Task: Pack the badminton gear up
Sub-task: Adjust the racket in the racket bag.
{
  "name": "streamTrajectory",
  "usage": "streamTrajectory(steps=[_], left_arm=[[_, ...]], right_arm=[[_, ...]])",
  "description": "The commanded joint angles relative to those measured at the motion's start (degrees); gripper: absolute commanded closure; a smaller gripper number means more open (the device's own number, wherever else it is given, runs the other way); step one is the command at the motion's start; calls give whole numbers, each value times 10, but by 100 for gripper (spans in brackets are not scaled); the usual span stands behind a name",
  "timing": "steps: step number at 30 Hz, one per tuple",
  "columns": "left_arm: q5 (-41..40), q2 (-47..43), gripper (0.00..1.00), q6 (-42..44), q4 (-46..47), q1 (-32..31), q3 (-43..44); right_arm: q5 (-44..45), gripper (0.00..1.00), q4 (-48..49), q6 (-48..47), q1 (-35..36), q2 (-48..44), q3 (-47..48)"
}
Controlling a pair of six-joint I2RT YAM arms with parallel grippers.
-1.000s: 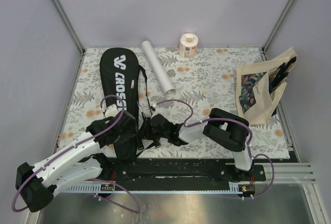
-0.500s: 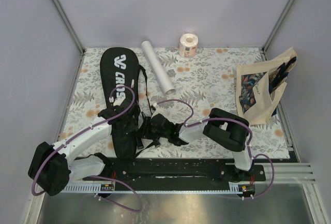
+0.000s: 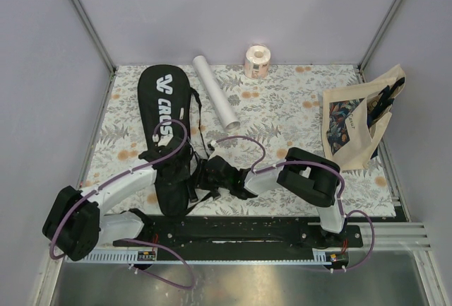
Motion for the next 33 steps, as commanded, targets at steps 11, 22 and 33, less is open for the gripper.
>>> streamTrajectory(steps=[11, 22, 33], left_arm=[[98, -139, 100, -80, 36, 5, -90], [94, -217, 100, -94, -3, 4, -77], [89, -232, 100, -104, 0, 4, -91]], right_arm=[[285, 100, -39, 74, 57, -26, 48], [153, 85, 199, 88, 49, 37, 31], [66, 62, 444, 105, 26, 70, -50]])
